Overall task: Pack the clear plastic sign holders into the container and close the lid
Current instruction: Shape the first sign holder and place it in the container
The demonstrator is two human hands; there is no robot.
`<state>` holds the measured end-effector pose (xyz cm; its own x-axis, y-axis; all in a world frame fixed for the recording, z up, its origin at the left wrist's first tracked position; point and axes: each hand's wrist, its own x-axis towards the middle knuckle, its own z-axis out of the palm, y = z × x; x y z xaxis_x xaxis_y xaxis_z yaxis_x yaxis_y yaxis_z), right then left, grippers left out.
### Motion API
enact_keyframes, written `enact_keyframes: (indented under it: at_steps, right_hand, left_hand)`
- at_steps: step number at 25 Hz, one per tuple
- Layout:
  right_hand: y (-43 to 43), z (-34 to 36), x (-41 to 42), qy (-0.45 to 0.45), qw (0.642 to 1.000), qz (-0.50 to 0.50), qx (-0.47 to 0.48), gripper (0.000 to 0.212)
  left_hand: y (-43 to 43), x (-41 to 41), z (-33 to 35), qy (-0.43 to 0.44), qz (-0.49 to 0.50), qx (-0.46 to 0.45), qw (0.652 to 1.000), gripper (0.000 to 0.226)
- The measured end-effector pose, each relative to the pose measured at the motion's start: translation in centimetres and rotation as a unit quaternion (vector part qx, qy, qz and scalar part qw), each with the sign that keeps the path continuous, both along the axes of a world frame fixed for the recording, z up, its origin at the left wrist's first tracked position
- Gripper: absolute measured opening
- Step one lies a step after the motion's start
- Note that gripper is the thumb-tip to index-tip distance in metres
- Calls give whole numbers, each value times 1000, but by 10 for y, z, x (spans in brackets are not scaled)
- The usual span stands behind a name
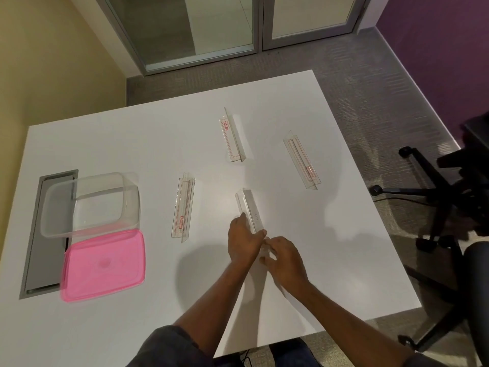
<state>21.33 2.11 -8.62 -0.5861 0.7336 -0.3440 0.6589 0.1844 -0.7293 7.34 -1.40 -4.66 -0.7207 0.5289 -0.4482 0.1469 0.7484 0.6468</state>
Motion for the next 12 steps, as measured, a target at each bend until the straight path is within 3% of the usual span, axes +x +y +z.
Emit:
enact_keyframes:
  at_steps: [4,7,9,12]
  right_hand:
    - [-8,0,-4,-11,997,70,-7,34]
    - [-10,0,-8,-26,994,108,-20,34]
    - [-10,0,-11,-18,989,139,-37,41]
    - [-2,2,-13,-2,990,134,-35,56]
  left_hand:
    - [-4,-11,-5,29,-62,-11,998,54]
    - [-11,-17,-9,68,-102,-14,992,74]
    - [-16,-22,-12,89,-121,-21,988,83]
    - [-22,-34,-15,123,-157,-33,979,77]
